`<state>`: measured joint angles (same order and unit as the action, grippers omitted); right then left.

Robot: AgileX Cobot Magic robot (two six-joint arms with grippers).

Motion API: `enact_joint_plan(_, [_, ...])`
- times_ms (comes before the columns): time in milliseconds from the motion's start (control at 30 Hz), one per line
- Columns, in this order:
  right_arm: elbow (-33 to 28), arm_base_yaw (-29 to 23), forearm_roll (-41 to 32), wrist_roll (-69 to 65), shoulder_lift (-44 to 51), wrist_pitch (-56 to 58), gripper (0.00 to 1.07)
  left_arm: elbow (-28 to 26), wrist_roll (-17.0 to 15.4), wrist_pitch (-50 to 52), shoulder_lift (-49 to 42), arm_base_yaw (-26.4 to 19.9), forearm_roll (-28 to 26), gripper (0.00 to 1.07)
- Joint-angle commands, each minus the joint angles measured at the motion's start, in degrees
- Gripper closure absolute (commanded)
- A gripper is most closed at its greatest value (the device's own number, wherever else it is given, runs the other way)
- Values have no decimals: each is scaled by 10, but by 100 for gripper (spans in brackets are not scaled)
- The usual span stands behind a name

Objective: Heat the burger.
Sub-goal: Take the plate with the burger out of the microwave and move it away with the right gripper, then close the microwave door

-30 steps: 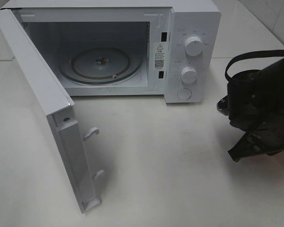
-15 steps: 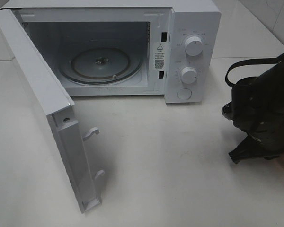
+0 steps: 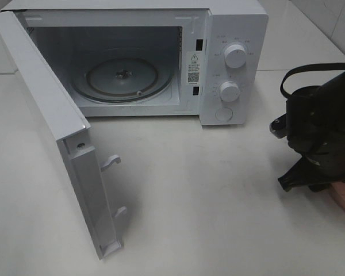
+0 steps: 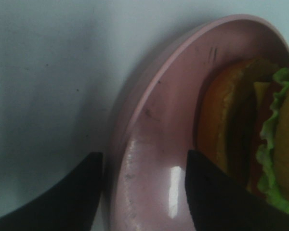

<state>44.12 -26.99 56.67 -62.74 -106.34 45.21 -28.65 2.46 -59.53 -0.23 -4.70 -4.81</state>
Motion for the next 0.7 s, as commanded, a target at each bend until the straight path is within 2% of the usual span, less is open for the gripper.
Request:
enact_joint_plan(33, [3,2,1,23,26,3,50,3,0,1,-12,-1,-1,9])
enact_joint_plan(267, [3,2,-46,107,104,-2,50,3,0,1,-12,-1,-1,9])
enact_joint_plan(467, [3,1,-114,184,168,-5,51,3,0,1,-12,-1,-1,9])
enact_joint_plan(700, [3,1,-245,318,255,-4,51,3,0,1,-12,-1,-1,9])
